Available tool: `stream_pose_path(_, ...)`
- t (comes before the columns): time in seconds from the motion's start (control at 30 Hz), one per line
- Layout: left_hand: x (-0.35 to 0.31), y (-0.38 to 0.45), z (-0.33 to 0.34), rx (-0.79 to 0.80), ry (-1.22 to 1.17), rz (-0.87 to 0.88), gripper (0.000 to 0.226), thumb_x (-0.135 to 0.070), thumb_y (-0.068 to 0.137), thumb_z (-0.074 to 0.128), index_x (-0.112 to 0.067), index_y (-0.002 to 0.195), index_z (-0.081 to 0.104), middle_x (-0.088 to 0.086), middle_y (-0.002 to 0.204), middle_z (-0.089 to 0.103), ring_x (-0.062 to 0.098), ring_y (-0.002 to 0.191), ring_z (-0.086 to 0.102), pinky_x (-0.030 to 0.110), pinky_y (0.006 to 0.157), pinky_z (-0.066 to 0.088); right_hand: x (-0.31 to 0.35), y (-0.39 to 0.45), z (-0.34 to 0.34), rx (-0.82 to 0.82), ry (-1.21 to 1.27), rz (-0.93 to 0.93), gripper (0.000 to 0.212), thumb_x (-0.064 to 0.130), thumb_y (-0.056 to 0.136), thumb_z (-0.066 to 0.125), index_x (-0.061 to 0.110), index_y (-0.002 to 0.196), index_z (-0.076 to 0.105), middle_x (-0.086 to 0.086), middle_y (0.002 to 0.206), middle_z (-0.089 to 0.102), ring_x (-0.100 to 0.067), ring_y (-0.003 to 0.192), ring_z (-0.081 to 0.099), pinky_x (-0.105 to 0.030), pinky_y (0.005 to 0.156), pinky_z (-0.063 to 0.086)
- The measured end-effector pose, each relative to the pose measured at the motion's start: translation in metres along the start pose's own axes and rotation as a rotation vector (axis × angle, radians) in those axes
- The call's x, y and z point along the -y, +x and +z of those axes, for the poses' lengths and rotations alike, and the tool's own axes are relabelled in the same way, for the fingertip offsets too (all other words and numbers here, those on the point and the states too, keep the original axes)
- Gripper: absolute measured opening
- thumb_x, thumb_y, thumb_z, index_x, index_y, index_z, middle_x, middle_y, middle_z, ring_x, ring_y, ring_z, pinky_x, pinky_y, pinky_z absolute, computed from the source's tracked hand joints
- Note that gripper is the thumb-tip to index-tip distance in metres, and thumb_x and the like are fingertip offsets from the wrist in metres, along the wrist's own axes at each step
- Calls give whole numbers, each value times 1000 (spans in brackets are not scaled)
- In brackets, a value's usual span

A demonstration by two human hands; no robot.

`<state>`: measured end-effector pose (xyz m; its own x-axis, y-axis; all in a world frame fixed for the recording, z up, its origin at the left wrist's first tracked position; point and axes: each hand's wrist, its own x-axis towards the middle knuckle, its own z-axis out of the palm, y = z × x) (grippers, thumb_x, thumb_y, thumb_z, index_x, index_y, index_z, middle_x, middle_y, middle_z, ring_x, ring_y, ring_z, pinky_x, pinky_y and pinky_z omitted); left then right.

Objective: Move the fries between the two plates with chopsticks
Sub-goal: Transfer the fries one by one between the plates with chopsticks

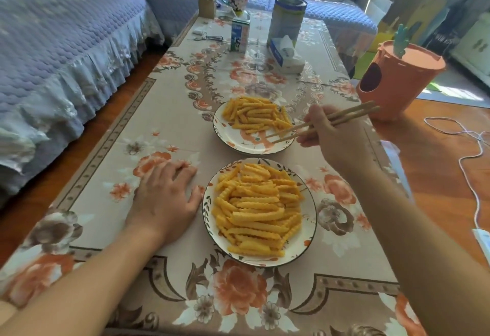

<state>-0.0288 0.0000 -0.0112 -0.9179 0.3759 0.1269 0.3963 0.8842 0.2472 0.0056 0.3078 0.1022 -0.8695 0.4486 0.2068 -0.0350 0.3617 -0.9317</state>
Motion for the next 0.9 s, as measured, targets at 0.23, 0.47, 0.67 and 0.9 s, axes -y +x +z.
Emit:
stream_pose_path(0.23, 2, 1, 2, 8, 14, 5, 51, -54, 95, 36, -31, 137, 51, -2, 140, 48, 22, 136, 37, 47, 116, 32, -10, 27, 40, -53, -83, -38, 28, 26, 104, 58, 11, 84, 69, -18, 68, 71, -30, 60, 73, -52, 66, 63)
stream_pose_path(0.47, 2, 0, 2, 11, 5, -2, 51, -55, 94, 34, -32, 136, 51, -2, 142, 47, 22, 138, 36, 47, 117, 30, -8, 32, 35, -100, -130, -58, 28, 28, 105, 57, 14, 82, 67, -15, 68, 71, -23, 57, 73, -38, 61, 64)
stream_pose_path(0.67, 2, 1, 2, 14, 8, 1, 52, -55, 94, 33, -32, 136, 51, -2, 143, 47, 22, 139, 36, 47, 117, 30, -8, 34, 31, -91, -104, -23, 27, 26, 104, 58, 13, 82, 67, -17, 68, 70, -20, 54, 71, -29, 56, 62)
stream_pose_path(0.9, 2, 1, 1, 20, -1, -5, 55, -56, 93, 31, -31, 138, 51, -2, 144, 47, 21, 139, 35, 47, 119, 28, -11, 33, 27, -59, -146, -8, 30, 26, 104, 58, 1, 91, 69, -17, 68, 71, -23, 55, 72, -30, 59, 62)
